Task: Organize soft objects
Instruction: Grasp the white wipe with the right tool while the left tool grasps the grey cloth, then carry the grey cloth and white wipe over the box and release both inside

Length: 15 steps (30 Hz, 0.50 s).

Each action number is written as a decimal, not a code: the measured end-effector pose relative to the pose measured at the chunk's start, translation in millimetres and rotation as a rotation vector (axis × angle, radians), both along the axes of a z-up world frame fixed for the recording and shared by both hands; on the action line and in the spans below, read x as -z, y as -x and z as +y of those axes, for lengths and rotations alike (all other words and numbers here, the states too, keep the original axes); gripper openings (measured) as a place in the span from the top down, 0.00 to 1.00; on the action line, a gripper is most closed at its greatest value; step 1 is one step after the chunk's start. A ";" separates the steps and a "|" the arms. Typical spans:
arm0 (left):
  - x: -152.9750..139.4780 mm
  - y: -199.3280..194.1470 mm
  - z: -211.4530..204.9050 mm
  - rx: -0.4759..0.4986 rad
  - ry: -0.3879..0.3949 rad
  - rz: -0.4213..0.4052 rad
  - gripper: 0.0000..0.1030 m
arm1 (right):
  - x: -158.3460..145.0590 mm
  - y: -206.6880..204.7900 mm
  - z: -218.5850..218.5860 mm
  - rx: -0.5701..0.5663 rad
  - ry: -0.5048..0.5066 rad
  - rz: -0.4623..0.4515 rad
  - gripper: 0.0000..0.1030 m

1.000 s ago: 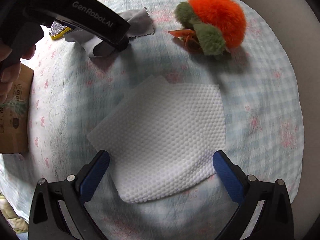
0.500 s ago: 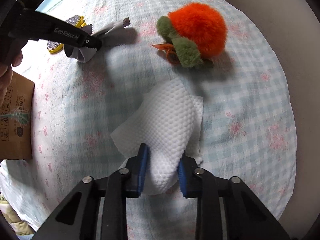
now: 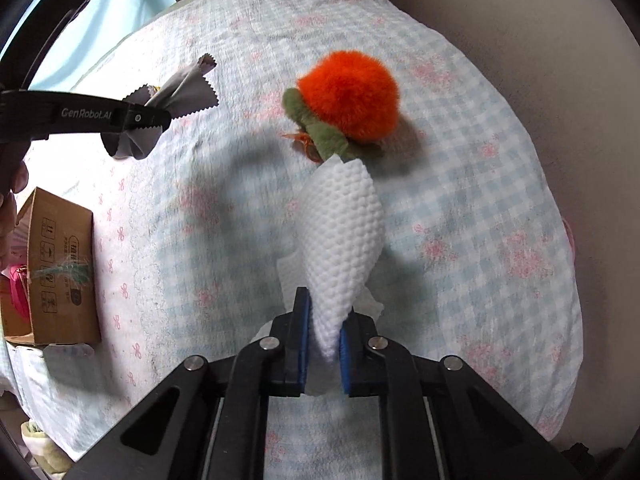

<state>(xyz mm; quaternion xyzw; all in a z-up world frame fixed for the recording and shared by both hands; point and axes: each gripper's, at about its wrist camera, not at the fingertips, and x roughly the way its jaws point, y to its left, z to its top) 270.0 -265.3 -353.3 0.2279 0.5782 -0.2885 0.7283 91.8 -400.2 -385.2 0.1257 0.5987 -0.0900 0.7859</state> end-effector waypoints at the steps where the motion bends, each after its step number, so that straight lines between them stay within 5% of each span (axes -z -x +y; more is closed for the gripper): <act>1: -6.6 4.7 2.7 -0.006 0.008 -0.011 0.92 | -7.8 2.1 -1.8 0.000 0.005 -0.009 0.89; 15: -153.6 67.0 75.7 -0.172 0.158 -0.129 0.92 | -147.6 17.2 70.1 -0.079 0.064 -0.181 0.89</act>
